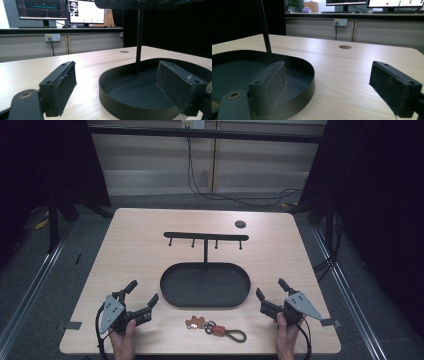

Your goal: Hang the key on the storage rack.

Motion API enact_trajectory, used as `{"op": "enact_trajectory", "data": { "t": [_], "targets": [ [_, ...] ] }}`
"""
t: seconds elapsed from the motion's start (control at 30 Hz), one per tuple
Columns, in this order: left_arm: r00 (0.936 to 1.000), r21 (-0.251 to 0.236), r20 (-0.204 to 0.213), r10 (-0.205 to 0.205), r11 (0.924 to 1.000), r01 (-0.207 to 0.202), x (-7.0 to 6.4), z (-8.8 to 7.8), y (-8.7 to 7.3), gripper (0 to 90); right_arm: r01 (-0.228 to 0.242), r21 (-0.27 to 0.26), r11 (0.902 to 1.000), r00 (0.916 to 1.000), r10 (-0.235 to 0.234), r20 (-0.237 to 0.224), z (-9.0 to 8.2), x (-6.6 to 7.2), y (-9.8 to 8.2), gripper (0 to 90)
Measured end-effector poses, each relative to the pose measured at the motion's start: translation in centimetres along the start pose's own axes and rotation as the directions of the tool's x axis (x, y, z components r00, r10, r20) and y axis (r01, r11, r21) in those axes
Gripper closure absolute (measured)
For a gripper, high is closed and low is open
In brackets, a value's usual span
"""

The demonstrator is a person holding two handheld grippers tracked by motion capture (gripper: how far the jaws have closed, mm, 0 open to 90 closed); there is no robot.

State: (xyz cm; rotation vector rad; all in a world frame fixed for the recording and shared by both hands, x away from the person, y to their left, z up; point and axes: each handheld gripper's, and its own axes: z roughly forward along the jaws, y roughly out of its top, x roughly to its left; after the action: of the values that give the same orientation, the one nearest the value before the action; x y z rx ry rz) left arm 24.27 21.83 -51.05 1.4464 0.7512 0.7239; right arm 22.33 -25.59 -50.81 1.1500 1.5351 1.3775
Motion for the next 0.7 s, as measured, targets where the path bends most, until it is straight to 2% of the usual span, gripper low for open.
{"op": "enact_trajectory", "data": {
  "t": [0.1,0.13,0.47,0.6,0.7],
  "targets": [
    [1.0000,0.001,-0.001,-0.002,1.0000,0.002,0.00,0.00,0.00,15.8,-0.021,0.001,0.9998,0.9997,0.021,0.008,-0.06,-0.20,0.00,12.8],
    [1.0000,0.001,-0.002,-0.006,1.0000,0.006,0.00,0.01,0.00,15.8,-0.026,0.019,0.9995,0.9997,0.026,0.004,-0.13,-0.35,0.04,12.8],
    [1.0000,0.001,-0.004,-0.004,1.0000,0.004,-0.04,0.02,0.00,15.8,-0.088,0.028,0.9957,0.9957,0.087,0.032,-0.02,-0.89,0.09,14.1],
    [1.0000,0.000,-0.001,-0.003,1.0000,0.003,-0.03,0.01,0.00,15.9,-0.098,0.046,0.9942,0.9951,0.097,0.019,0.12,-0.97,0.15,17.9],
    [1.0000,0.001,-0.001,-0.004,1.0000,0.004,-0.03,0.01,0.00,15.8,-0.097,0.084,0.9917,0.9952,0.098,-0.004,0.38,-0.96,0.25,30.8]
  ]
}}
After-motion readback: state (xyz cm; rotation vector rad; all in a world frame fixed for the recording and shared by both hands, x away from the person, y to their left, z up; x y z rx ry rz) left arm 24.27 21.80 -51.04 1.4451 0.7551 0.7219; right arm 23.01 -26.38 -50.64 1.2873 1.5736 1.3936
